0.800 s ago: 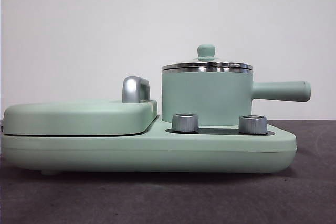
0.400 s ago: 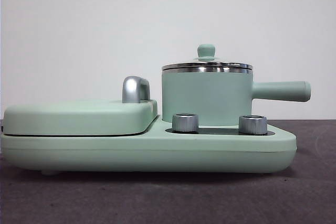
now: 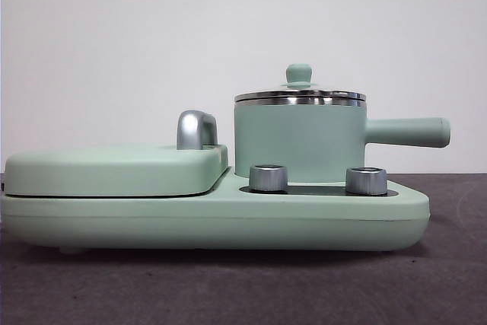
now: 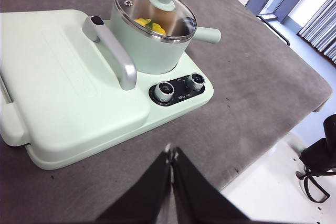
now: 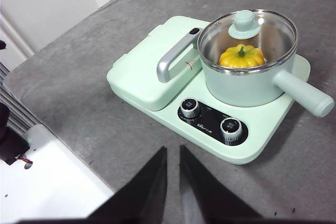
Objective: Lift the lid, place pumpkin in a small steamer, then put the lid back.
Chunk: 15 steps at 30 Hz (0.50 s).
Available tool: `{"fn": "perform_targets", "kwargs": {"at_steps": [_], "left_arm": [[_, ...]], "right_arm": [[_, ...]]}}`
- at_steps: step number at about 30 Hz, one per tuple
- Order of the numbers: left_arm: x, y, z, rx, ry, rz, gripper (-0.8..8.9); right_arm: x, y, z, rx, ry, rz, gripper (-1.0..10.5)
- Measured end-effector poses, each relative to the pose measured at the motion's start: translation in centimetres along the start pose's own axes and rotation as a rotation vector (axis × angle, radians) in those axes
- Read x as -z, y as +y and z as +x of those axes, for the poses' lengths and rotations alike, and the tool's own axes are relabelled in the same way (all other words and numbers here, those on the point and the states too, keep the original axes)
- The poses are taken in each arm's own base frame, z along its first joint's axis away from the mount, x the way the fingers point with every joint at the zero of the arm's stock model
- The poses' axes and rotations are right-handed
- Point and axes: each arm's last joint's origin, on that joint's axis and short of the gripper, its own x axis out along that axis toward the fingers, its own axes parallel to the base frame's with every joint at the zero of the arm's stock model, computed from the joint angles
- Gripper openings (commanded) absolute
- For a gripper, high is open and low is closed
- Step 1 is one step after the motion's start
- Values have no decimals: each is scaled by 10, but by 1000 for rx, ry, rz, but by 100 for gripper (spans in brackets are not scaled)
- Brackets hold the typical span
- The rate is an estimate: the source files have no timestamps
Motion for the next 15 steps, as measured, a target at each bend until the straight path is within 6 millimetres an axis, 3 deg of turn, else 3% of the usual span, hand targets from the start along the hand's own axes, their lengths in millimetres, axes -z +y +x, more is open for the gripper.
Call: {"fn": "perform_targets", "kwargs": {"at_steps": [6,15], "left_arm": [[6,12,16,-99,-62,-42,6],[50,72,61,-408,-300,110,6]], "right_arm": [[0,0,0,0,0,0,35],[0,0,0,0,0,-2,35]]}}
